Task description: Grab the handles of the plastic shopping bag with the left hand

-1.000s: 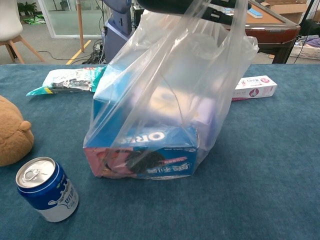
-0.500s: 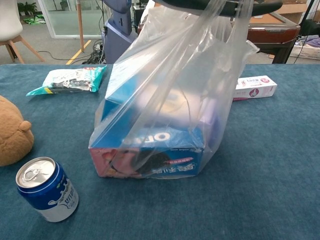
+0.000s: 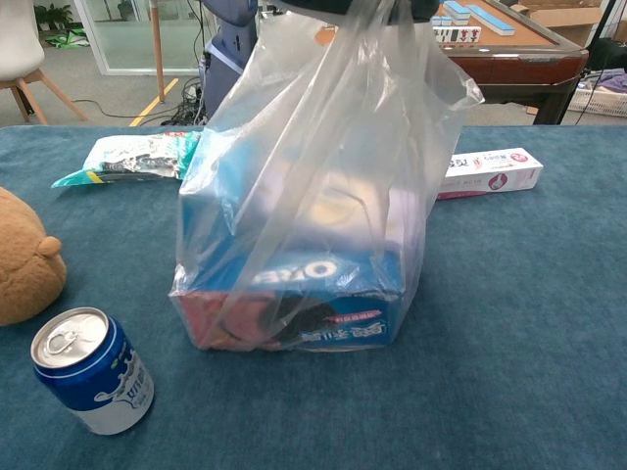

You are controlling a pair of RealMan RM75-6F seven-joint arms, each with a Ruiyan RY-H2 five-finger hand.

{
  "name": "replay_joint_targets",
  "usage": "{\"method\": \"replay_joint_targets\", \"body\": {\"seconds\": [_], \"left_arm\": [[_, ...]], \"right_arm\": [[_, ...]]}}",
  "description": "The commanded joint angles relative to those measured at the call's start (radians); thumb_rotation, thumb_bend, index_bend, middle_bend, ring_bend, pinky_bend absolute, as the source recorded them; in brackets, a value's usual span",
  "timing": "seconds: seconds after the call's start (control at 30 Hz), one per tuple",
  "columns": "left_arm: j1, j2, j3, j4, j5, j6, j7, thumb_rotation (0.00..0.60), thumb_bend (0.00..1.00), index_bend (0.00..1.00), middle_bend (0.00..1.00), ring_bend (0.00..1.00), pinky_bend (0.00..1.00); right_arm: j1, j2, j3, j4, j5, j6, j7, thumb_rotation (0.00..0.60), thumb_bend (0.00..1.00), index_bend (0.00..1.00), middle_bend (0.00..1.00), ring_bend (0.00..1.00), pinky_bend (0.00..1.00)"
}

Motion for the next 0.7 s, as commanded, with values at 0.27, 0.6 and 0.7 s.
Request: {"method": "replay_joint_targets", "body": {"seconds": [0.27,0.6,0.7], "left_arm": [[0.081,0.087,-0.082,-0.042,-0.130,-0.071,0.133,0.600,0.22,0.59,0.70,0.77,0.99],[0.149,0.182,-0.110,-0.119,-0.241,0.013,0.210,0.600,0.37,0.73,0.88,0.94,1.00],[0.187,0.214,-0.135,-0.156,-0.262,0.034,0.227,0.600,0.38,0.73,0.88,0.94,1.00]], "right_arm": [[0.002,0.002,0.002,-0.012,-0.005,0.004,-0.008,0.600,0.13,0.13,0.21,0.11,0.21],[0.004,0.005,0.001,-0.023,-0.016,0.009,-0.014,0.600,0.13,0.13,0.21,0.11,0.21],[0.004,0.005,0.000,-0.025,-0.020,0.013,-0.015,0.600,0.13,0.13,0.21,0.11,0.21]]}}
